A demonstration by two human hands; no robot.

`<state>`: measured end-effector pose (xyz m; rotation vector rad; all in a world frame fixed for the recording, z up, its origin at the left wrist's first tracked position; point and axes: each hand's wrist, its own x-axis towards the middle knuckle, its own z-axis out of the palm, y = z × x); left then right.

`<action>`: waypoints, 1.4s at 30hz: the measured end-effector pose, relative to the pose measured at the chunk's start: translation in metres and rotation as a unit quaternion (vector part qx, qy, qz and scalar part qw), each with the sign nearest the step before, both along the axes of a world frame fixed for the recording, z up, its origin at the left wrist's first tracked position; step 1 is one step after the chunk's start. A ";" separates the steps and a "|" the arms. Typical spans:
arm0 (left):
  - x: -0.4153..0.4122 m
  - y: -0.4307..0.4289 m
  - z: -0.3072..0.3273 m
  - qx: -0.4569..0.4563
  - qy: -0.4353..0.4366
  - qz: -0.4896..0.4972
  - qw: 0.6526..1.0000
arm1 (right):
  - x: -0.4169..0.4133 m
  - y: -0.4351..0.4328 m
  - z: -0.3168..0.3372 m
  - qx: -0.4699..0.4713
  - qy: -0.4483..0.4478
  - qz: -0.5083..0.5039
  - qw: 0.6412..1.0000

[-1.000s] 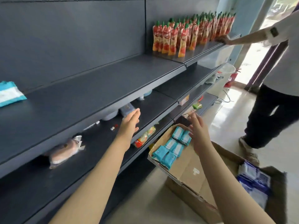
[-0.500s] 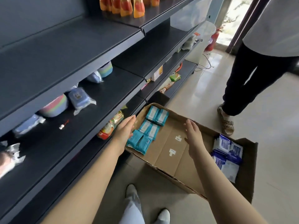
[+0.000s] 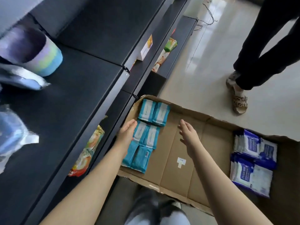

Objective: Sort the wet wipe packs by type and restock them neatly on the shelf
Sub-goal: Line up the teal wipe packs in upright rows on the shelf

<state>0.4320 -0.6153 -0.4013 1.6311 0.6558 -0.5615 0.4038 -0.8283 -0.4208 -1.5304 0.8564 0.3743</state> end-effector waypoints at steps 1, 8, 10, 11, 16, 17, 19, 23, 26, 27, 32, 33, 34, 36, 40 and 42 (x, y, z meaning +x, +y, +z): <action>0.013 0.000 -0.023 0.002 0.009 0.010 1.000 | 0.012 0.001 -0.020 0.000 0.011 -0.005 1.000; 0.077 -0.008 -0.152 -0.005 0.050 0.054 0.997 | 0.066 0.008 -0.137 0.015 0.043 -0.003 0.999; 0.088 -0.013 -0.172 -0.011 0.055 0.063 0.996 | 0.072 0.010 -0.157 0.022 0.043 0.001 0.999; 0.092 -0.015 -0.179 -0.015 0.059 0.062 0.996 | 0.075 0.012 -0.166 0.026 0.045 0.006 0.999; 0.106 -0.019 -0.207 -0.035 0.058 0.080 0.994 | 0.085 0.018 -0.191 0.052 0.042 0.012 0.998; 0.109 -0.021 -0.210 -0.033 0.055 0.083 0.994 | 0.088 0.019 -0.195 0.055 0.040 0.005 0.998; 0.113 -0.022 -0.214 -0.028 0.053 0.083 0.995 | 0.091 0.021 -0.200 0.043 0.035 -0.013 0.998; 0.121 -0.024 -0.219 -0.036 0.064 0.116 0.991 | 0.097 0.021 -0.209 0.017 0.042 -0.052 0.998; 0.124 -0.021 -0.226 -0.019 0.051 0.107 0.993 | 0.101 0.018 -0.210 0.036 0.057 -0.073 0.995; 0.124 -0.021 -0.228 -0.007 0.051 0.091 0.995 | 0.103 0.016 -0.210 0.030 0.061 -0.068 0.995; 0.121 -0.019 -0.238 0.014 0.049 0.031 0.998 | 0.111 0.016 -0.224 0.034 0.109 -0.069 0.991; 0.120 -0.020 -0.238 0.021 0.045 0.026 0.998 | 0.112 0.017 -0.227 0.041 0.116 -0.076 0.989; 0.118 -0.019 -0.239 0.027 0.042 0.026 0.998 | 0.113 0.018 -0.231 0.049 0.123 -0.081 0.988; 0.113 -0.018 -0.241 0.039 0.038 0.023 0.998 | 0.111 0.022 -0.238 0.046 0.128 -0.088 0.987; 0.097 -0.017 -0.234 0.029 0.030 0.053 0.998 | 0.097 0.024 -0.236 0.007 0.080 -0.115 0.990; 0.084 -0.020 -0.225 0.018 0.025 0.078 0.996 | 0.082 0.017 -0.220 0.007 0.047 -0.130 0.990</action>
